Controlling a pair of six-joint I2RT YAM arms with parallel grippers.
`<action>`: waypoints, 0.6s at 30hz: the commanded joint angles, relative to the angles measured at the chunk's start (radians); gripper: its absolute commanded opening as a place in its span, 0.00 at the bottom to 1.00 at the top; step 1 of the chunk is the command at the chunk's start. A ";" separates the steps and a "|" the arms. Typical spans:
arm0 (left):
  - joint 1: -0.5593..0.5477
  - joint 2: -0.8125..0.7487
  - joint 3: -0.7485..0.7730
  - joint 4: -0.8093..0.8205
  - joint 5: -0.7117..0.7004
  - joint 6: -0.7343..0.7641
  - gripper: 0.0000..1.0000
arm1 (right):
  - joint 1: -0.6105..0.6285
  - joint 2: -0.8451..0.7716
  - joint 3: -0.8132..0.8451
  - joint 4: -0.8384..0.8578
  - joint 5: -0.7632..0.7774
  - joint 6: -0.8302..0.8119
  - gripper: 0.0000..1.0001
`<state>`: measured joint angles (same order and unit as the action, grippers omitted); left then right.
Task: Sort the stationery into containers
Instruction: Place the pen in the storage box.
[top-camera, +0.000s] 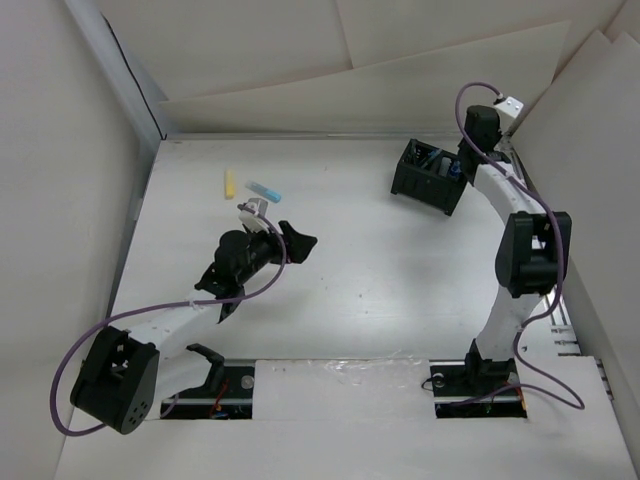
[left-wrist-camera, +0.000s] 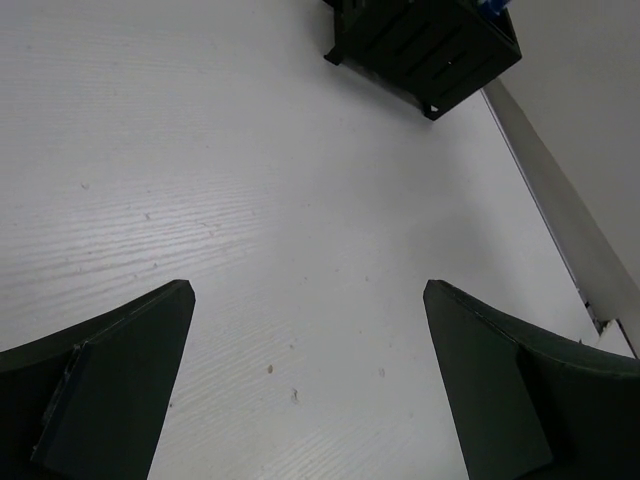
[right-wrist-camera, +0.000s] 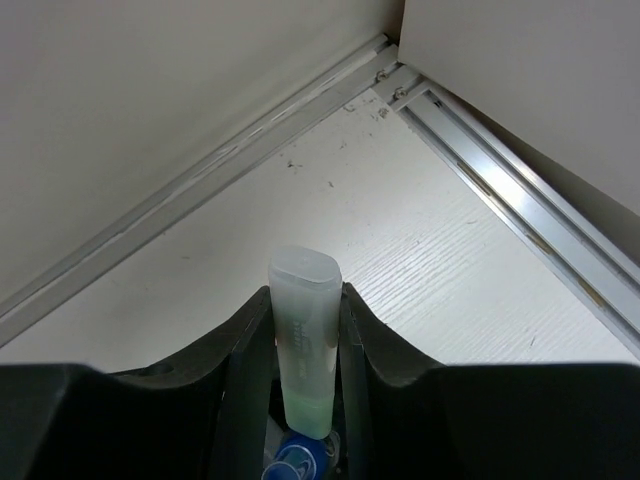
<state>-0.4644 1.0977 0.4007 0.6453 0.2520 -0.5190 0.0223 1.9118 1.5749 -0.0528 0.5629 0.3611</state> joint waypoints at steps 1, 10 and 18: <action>-0.002 -0.025 0.021 -0.038 -0.069 -0.056 1.00 | 0.021 -0.014 -0.016 0.039 0.052 -0.002 0.10; 0.040 -0.085 -0.071 0.113 0.043 -0.085 1.00 | 0.048 -0.025 -0.047 0.050 0.094 0.025 0.56; 0.040 -0.035 0.062 -0.120 -0.124 -0.064 0.19 | 0.076 -0.161 -0.058 0.050 0.082 0.036 0.80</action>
<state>-0.4290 1.0813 0.3904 0.5797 0.2104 -0.5854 0.0780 1.8652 1.5043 -0.0490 0.6285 0.3843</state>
